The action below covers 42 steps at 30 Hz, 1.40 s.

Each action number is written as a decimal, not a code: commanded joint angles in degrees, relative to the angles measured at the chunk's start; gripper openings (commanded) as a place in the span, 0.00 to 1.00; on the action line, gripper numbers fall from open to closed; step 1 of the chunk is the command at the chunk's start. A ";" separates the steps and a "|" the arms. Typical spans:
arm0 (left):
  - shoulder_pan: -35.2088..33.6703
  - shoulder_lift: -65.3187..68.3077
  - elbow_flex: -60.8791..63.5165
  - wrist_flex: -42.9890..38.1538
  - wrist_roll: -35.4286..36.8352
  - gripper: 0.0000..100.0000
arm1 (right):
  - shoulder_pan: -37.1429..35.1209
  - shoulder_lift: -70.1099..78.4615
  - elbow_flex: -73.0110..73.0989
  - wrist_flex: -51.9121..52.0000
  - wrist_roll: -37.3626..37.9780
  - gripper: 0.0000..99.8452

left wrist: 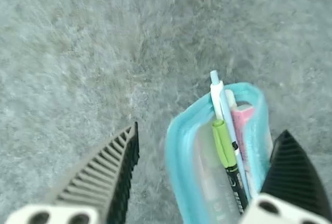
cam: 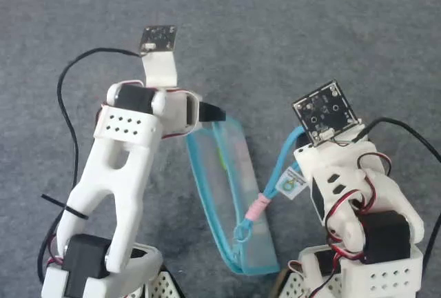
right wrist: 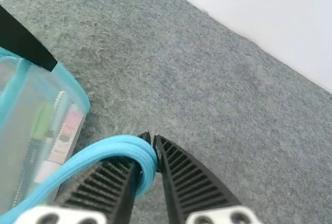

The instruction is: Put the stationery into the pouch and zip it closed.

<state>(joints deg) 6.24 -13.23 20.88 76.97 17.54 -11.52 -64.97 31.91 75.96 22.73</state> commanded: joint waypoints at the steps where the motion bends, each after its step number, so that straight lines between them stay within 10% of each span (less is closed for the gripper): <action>1: 0.62 -2.64 1.19 -1.76 0.88 0.38 | 0.40 -0.40 -0.62 -1.45 1.14 0.01; 18: 6.15 -2.55 6.99 -1.76 1.05 0.38 | 0.75 -0.40 -0.62 -1.27 1.14 0.01; 32: 14.07 -2.55 15.43 -13.45 0.70 0.18 | 0.13 -0.40 -0.44 -1.54 1.14 0.01; 42: 18.29 -2.55 18.59 -20.13 0.62 0.01 | -14.55 0.13 -7.47 -10.86 -0.97 0.01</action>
<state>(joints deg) 23.38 -15.69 38.37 57.54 17.63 -22.68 -64.97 31.03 67.34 22.73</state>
